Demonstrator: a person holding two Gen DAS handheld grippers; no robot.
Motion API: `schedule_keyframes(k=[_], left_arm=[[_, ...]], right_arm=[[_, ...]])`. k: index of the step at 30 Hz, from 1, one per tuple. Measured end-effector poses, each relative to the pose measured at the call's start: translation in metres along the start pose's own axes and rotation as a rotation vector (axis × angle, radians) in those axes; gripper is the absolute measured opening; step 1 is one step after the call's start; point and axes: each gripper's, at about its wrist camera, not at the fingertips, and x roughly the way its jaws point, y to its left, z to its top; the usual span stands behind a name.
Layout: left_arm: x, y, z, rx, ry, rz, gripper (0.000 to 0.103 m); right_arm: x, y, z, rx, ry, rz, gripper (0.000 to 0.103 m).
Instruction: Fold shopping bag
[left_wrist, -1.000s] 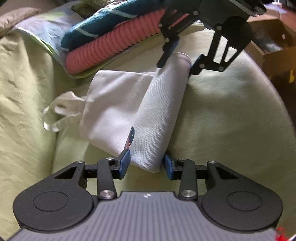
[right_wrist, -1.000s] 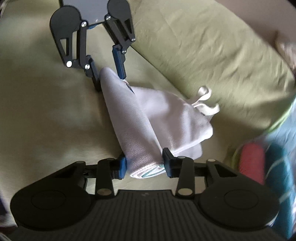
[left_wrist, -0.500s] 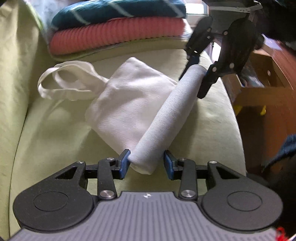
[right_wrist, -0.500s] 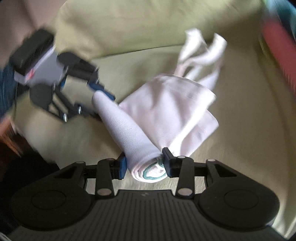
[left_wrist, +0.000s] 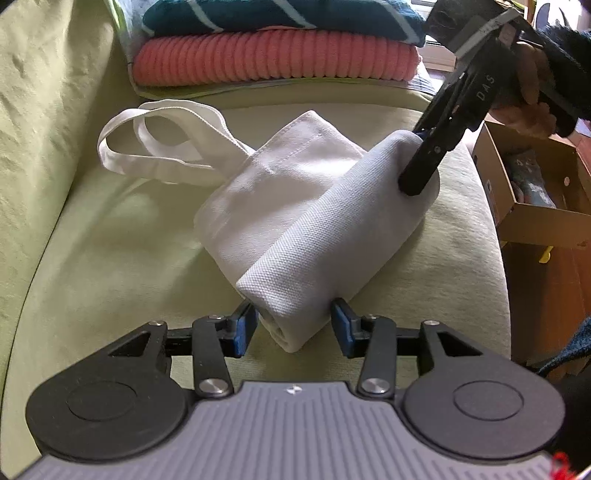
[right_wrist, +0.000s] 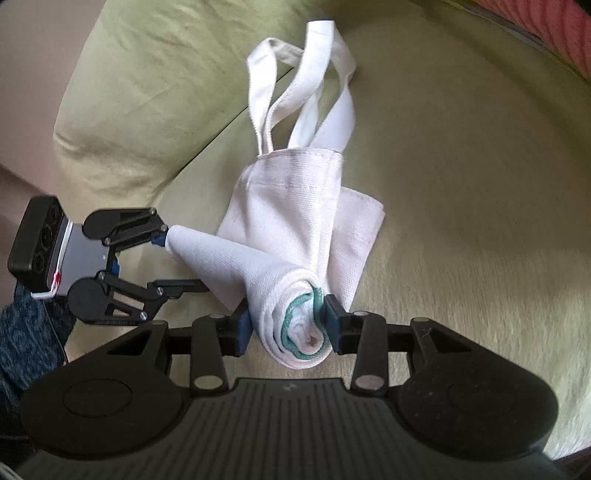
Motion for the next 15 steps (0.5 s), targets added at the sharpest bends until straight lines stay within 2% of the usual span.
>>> schedule_keyframes(k=[4,9,11,15], left_arm=[[0.0,0.002,0.002,-0.023,-0.002,0.023,0.053],[-0.01,-0.008,0.002,0.01,-0.023,0.127,0.05],[-0.017,-0.011,0.001,0.016,-0.046,0.17,0.045],[-0.032,-0.023,0.003,0.062,-0.104,0.239,0.013]], right_arm=[[0.003,-0.012,-0.001,0.101,-0.031,0.0,0.035],[0.003,-0.017,-0.005,0.185,-0.063,-0.004,0.035],[0.003,-0.018,-0.007,0.208,-0.074,-0.006,0.034],[0.002,-0.02,-0.01,0.248,-0.092,-0.001,0.034]])
